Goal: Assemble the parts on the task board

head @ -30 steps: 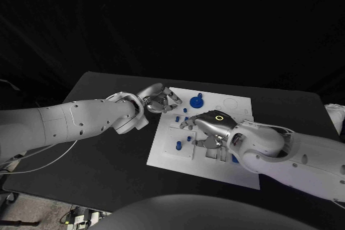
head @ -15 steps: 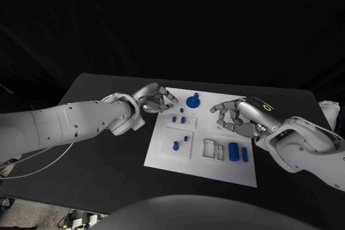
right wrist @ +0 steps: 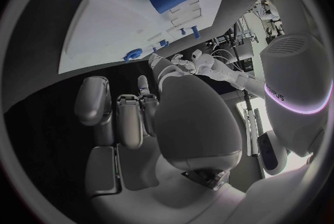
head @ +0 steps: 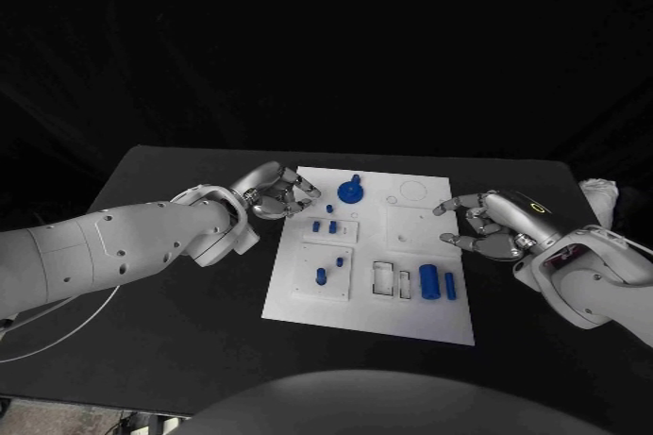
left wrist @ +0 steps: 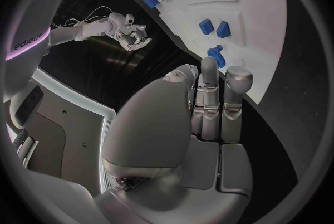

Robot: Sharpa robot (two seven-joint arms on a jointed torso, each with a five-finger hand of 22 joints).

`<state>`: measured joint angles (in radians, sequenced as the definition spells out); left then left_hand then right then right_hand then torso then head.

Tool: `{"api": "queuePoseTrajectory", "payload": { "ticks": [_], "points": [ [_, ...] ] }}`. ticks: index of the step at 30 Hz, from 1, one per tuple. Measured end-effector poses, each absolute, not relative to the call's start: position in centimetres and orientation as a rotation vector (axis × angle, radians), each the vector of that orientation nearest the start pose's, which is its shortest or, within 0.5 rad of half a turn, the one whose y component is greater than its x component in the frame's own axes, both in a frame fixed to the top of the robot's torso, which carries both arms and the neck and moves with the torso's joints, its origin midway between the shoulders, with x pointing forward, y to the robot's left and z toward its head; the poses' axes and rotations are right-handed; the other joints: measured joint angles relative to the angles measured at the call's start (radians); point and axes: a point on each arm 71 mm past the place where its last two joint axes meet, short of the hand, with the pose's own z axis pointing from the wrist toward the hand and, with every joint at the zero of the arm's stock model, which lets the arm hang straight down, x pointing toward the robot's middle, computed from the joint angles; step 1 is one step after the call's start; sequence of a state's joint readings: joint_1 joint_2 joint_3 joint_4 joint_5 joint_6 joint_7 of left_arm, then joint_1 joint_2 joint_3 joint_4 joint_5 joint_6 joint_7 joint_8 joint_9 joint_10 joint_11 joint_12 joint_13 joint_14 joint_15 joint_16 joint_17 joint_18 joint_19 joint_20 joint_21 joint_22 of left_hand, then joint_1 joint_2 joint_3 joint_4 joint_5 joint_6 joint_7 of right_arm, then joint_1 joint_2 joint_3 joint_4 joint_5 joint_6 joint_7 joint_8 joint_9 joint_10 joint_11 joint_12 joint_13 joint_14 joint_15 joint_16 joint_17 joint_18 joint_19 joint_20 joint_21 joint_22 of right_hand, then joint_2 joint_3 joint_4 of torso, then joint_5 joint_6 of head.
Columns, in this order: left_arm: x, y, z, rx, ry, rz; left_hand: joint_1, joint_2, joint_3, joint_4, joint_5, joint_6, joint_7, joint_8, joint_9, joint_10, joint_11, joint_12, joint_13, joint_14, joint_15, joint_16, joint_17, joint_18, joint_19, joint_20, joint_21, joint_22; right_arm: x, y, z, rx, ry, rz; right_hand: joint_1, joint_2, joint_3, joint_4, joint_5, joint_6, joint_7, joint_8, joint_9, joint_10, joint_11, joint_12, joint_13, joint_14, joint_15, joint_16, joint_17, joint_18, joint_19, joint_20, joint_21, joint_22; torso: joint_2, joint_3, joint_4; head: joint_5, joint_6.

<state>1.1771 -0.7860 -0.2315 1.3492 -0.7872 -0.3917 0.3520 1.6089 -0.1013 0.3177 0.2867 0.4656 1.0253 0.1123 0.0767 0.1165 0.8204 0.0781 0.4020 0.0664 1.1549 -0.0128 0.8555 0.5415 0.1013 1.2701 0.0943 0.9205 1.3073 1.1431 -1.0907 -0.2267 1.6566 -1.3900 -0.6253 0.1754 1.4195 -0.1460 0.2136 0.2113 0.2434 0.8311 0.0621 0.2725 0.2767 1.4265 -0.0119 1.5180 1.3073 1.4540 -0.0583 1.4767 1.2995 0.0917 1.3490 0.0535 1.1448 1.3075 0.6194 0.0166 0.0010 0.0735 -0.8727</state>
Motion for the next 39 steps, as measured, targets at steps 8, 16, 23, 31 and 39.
{"api": "queuePoseTrajectory", "payload": {
  "ticks": [8, 16, 23, 31, 39],
  "points": [
    [47.8, 22.3, -25.9, -0.281, 1.703, -1.082, 0.000, 0.000, 0.000, 0.000, 0.001, 0.000, 0.000, 0.000, 0.000, 0.000, 0.000, 0.003, 0.000, 0.000, 0.000, 0.000, 0.000, 0.000, 0.000, 0.000, 0.000, 0.000, 39.5, -27.8, -24.7, -0.093, 1.623, 0.752, -0.044, -0.011, -0.092, 0.075, -0.044, -0.052, 0.023, 0.057, 0.035, 0.041, 0.013, 0.049, 0.001, 0.012, 0.016, 0.091, 0.009, -0.016, 0.051, 0.018, 0.134, 0.000, 0.000, -0.0001, 0.0005, -0.016, 0.000],
    [47.7, 22.4, -26.1, -0.287, 1.703, -1.083, 0.000, 0.000, 0.000, 0.000, 0.001, 0.000, 0.000, 0.000, 0.000, 0.000, 0.000, 0.003, 0.000, 0.000, 0.000, 0.000, -0.001, 0.000, 0.000, 0.000, 0.000, 0.000, 38.5, -27.2, -25.2, -0.046, 1.711, 0.724, -0.302, 0.012, -0.117, 0.083, -0.024, 0.033, 0.023, 0.211, 0.113, 0.040, 0.023, 0.049, 0.001, 0.012, 0.015, 0.091, 0.009, -0.055, 0.112, 0.020, 0.348, 0.000, -0.002, -0.0007, -0.0003, -0.023, 0.000],
    [47.7, 22.3, -26.2, -0.292, 1.703, -1.086, 0.000, 0.000, 0.000, 0.000, 0.001, 0.000, 0.000, 0.000, 0.000, 0.000, 0.000, 0.003, 0.001, 0.000, 0.000, 0.000, -0.001, 0.000, 0.000, 0.000, 0.000, 0.000, 38.6, -25.6, -23.9, -0.043, 1.832, 0.643, -0.547, 0.025, -0.103, 0.085, -0.084, 0.215, -0.032, 0.304, 0.185, 0.040, -0.014, 0.049, 0.001, 0.012, -0.029, 0.091, 0.008, -0.070, 0.117, -0.022, 0.402, 0.000, -0.003, -0.0019, 0.0006, -0.028, 0.000],
    [47.7, 22.1, -26.2, -0.293, 1.703, -1.092, 0.004, 0.004, 0.000, 0.000, 0.001, 0.000, 0.000, 0.000, 0.000, 0.000, 0.000, 0.003, 0.001, 0.000, 0.000, 0.000, -0.001, 0.000, 0.000, 0.000, 0.000, 0.000, 39.7, -23.2, -23.0, -0.087, 2.082, 0.449, -0.638, 0.025, -0.083, 0.085, -0.095, 0.234, -0.027, 0.170, 0.143, 0.038, -0.015, 0.049, 0.001, 0.011, -0.033, 0.091, 0.008, -0.070, 0.116, -0.034, 0.393, 0.000, -0.003, -0.0026, 0.0019, -0.038, 0.000],
    [47.8, 22.0, -26.2, -0.294, 1.703, -1.093, 0.004, 0.004, 0.000, 0.000, 0.001, 0.000, 0.000, 0.000, 0.000, 0.000, 0.000, 0.003, 0.001, 0.000, 0.000, 0.000, -0.001, 0.000, 0.000, 0.000, 0.000, 0.000, 39.9, -22.2, -24.1, -0.088, 2.293, 0.294, -0.592, 0.056, -0.060, 0.079, 0.041, 0.276, -0.022, 0.079, 0.106, 0.042, -0.011, 0.049, 0.001, 0.011, -0.033, 0.091, 0.008, -0.070, 0.116, -0.034, 0.387, 0.001, -0.002, -0.0026, 0.0011, -0.036, 0.000]
  ]
}}
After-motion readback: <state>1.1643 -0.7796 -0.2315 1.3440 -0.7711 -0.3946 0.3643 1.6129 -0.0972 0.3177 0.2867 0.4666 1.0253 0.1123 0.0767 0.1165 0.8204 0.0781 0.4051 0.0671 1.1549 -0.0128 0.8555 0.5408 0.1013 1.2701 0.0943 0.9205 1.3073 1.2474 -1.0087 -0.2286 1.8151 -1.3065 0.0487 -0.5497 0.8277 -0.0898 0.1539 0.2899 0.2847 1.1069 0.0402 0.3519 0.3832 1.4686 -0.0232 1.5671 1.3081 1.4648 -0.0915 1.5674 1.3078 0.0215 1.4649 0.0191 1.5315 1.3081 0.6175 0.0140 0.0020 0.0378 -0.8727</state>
